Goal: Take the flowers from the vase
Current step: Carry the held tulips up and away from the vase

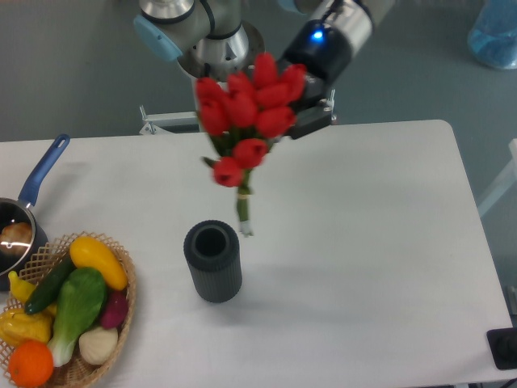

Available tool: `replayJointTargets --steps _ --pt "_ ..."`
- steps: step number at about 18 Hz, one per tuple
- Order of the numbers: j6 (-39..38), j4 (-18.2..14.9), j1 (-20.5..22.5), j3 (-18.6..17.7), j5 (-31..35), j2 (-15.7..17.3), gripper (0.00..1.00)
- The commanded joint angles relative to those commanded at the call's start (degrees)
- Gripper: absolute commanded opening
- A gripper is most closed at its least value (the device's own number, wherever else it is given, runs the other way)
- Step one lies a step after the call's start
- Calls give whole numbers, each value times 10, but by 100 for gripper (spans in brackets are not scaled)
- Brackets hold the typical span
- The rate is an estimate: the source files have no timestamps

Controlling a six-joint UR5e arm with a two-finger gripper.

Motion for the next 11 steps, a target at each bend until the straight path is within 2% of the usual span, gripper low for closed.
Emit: replayJointTargets --steps 2,6,11 --pt "17 1 30 4 0 -25 26" --pt "60 2 50 8 2 -50 26" --pt "64 2 62 11 2 -56 26"
